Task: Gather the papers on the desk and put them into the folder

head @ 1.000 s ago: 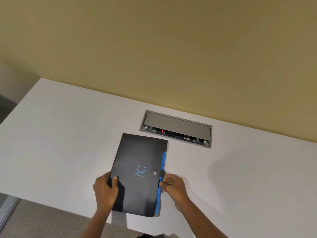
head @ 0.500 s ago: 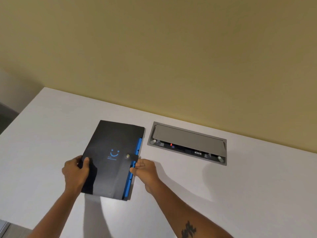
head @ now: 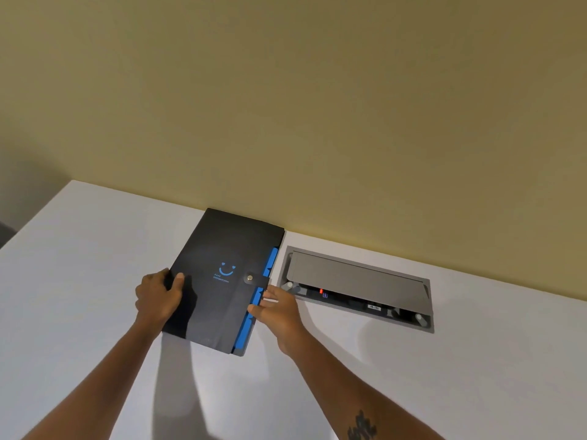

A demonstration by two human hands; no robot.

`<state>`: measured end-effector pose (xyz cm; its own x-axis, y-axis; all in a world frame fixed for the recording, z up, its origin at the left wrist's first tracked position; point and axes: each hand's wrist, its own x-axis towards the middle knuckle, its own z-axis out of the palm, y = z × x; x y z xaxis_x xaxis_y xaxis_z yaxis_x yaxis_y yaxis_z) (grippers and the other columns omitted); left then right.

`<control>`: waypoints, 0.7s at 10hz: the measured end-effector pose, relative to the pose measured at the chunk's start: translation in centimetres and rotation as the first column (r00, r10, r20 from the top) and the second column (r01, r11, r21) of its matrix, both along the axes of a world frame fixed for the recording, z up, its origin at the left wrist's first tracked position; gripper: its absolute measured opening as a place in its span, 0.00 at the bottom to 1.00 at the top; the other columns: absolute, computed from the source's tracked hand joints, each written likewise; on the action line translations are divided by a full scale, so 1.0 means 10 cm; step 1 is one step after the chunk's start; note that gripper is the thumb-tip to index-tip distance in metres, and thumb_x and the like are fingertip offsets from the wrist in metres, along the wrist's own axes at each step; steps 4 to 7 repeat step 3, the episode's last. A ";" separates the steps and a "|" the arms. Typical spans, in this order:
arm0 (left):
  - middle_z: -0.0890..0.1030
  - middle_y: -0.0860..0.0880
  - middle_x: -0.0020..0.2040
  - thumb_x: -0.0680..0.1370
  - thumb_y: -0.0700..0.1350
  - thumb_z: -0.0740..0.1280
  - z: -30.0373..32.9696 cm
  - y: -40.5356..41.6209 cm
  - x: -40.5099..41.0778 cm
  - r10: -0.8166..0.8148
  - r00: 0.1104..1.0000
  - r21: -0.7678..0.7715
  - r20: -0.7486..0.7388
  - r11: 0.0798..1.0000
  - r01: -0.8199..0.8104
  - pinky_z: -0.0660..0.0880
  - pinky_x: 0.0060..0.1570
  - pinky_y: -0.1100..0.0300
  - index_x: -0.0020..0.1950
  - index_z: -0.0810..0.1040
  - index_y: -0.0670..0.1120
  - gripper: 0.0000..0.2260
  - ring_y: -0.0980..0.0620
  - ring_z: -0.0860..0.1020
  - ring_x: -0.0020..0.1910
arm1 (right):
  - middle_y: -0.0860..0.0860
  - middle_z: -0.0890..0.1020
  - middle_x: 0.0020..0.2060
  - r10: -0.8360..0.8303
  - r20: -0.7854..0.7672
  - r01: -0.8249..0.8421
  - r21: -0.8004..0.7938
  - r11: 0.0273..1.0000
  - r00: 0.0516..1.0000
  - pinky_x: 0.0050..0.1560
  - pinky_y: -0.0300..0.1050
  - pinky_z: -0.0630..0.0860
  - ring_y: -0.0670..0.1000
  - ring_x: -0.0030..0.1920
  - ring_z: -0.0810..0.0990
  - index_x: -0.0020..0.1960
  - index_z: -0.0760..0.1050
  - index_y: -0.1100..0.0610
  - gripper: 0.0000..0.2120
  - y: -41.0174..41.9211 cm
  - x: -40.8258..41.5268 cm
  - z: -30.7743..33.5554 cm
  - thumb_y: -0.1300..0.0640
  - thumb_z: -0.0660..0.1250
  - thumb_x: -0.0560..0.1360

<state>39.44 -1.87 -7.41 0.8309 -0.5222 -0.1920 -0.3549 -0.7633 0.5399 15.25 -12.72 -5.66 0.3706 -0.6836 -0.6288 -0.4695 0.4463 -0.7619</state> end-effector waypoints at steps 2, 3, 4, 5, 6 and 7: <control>0.80 0.35 0.66 0.81 0.55 0.65 0.03 0.20 -0.04 0.079 0.994 0.056 -0.075 0.996 -0.075 0.72 0.64 0.35 0.69 0.76 0.39 0.24 0.29 0.75 0.66 | 0.51 0.73 0.77 -0.013 -0.005 0.013 0.039 0.999 1.000 0.71 0.50 0.76 0.54 0.74 0.76 0.80 0.67 0.52 0.35 0.22 -0.43 0.20 0.56 0.78 0.77; 0.79 0.34 0.67 0.81 0.54 0.65 0.08 0.40 -0.11 0.133 0.986 0.068 -0.101 0.990 -0.126 0.71 0.67 0.36 0.71 0.74 0.37 0.25 0.29 0.74 0.67 | 0.52 0.77 0.72 -0.069 -0.024 0.071 0.080 0.994 0.997 0.66 0.45 0.80 0.53 0.69 0.78 0.78 0.70 0.56 0.38 0.54 -0.90 0.32 0.59 0.81 0.72; 0.79 0.34 0.67 0.81 0.54 0.65 0.08 0.40 -0.11 0.133 0.986 0.068 -0.101 0.990 -0.126 0.71 0.67 0.36 0.71 0.74 0.37 0.25 0.29 0.74 0.67 | 0.52 0.77 0.72 -0.069 -0.024 0.071 0.080 0.994 0.997 0.66 0.45 0.80 0.53 0.69 0.78 0.78 0.70 0.56 0.38 0.54 -0.90 0.32 0.59 0.81 0.72; 0.79 0.34 0.67 0.81 0.54 0.65 0.08 0.40 -0.11 0.133 0.986 0.068 -0.101 0.990 -0.126 0.71 0.67 0.36 0.71 0.74 0.37 0.25 0.29 0.74 0.67 | 0.52 0.77 0.72 -0.069 -0.024 0.071 0.080 0.994 0.997 0.66 0.45 0.80 0.53 0.69 0.78 0.78 0.70 0.56 0.38 0.54 -0.90 0.32 0.59 0.81 0.72; 0.79 0.34 0.67 0.81 0.54 0.65 0.08 0.40 -0.11 0.133 0.986 0.068 -0.101 0.990 -0.126 0.71 0.67 0.36 0.71 0.74 0.37 0.25 0.29 0.74 0.67 | 0.52 0.77 0.72 -0.069 -0.024 0.071 0.080 0.994 0.997 0.66 0.45 0.80 0.53 0.69 0.78 0.78 0.70 0.56 0.38 0.54 -0.90 0.32 0.59 0.81 0.72; 0.79 0.34 0.67 0.81 0.54 0.65 0.08 0.40 -0.11 0.133 0.986 0.068 -0.101 0.990 -0.126 0.71 0.67 0.36 0.71 0.74 0.37 0.25 0.29 0.74 0.67 | 0.52 0.77 0.72 -0.069 -0.024 0.071 0.080 0.994 0.997 0.66 0.45 0.80 0.53 0.69 0.78 0.78 0.70 0.56 0.38 0.54 -0.90 0.32 0.59 0.81 0.72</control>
